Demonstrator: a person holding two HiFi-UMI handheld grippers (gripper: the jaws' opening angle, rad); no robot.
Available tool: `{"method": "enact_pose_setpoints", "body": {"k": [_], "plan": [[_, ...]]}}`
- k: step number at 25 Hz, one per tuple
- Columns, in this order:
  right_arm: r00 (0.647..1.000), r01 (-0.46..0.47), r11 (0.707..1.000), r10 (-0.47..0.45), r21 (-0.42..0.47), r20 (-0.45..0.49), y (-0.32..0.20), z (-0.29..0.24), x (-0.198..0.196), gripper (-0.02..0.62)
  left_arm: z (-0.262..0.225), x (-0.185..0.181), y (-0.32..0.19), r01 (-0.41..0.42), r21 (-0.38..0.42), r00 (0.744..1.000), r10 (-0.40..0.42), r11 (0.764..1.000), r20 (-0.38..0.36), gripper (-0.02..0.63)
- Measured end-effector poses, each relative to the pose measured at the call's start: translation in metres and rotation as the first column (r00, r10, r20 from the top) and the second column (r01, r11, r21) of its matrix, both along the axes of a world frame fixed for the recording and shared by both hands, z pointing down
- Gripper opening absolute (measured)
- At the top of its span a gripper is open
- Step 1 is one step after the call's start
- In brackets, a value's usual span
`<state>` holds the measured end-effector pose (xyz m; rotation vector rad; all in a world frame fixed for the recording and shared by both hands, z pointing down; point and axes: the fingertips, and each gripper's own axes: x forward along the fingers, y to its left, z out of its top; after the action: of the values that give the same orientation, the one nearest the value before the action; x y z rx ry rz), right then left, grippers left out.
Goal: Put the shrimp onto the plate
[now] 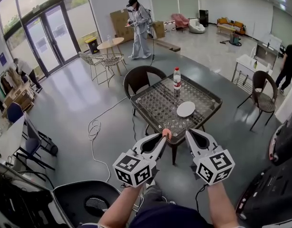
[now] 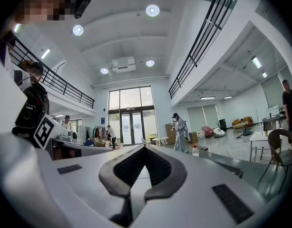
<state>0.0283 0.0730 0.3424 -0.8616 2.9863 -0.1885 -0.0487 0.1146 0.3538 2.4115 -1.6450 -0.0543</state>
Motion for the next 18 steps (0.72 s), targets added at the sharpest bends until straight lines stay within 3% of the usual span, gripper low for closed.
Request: {"method": "enact_pose_setpoints", "body": {"k": [7,18], "plan": [[0.999,-0.037,0.999,0.037,-0.031,-0.013,-0.037,0.014,-0.008,0.005,0.013,-0.007,-0.036,-0.043,-0.02,0.999,0.043,0.999,-0.008,0.064],[0.985,-0.152,0.983,0.143,-0.1,-0.092,-0.129,0.044,-0.032,0.005,0.042,-0.04,-0.141,-0.157,-0.078,0.986,0.152,0.985,-0.062,0.064]]}}
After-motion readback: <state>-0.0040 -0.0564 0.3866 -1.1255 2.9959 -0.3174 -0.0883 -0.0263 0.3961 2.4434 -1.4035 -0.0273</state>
